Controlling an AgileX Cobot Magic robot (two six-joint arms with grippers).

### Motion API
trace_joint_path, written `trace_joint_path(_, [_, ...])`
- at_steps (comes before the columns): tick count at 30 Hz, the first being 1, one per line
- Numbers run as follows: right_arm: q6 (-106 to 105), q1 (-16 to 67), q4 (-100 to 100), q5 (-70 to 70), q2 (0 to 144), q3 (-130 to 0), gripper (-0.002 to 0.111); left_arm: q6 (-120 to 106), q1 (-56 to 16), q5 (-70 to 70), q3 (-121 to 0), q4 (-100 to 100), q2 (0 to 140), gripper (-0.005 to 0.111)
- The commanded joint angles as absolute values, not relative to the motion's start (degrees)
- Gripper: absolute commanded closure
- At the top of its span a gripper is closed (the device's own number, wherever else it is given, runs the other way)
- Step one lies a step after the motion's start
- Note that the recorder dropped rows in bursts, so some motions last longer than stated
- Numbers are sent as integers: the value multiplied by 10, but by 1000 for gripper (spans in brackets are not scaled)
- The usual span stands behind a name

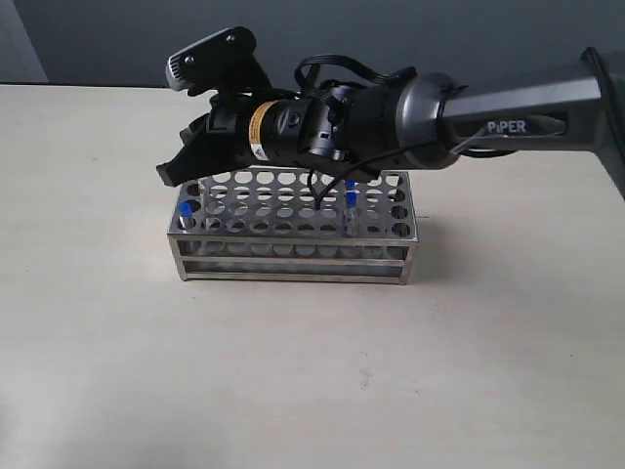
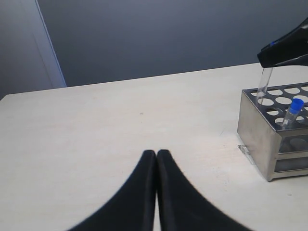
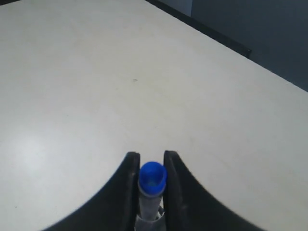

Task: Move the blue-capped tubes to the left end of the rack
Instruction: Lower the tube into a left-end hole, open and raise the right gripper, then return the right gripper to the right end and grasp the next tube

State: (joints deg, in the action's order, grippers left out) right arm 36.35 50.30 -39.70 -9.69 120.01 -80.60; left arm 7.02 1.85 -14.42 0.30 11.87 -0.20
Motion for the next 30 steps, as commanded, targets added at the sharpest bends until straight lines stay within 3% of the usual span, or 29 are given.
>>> trace_joint_path(1, [360, 503, -400, -113, 1217, -817, 108, 71, 16, -137, 0, 116, 0, 106])
trace_joint_path(7, [360, 503, -400, -112, 1255, -853, 105, 71, 16, -137, 0, 116, 0, 106])
trace_joint_path(15, [360, 503, -400, -65, 1245, -860, 73, 71, 16, -137, 0, 116, 0, 106])
trace_joint_path(24, [354, 496, -436, 89, 1119, -858, 71, 71, 16, -137, 0, 116, 0, 106])
trace_joint_path(30, [358, 475, -430, 93, 1029, -784, 71, 71, 16, -137, 0, 116, 0, 106])
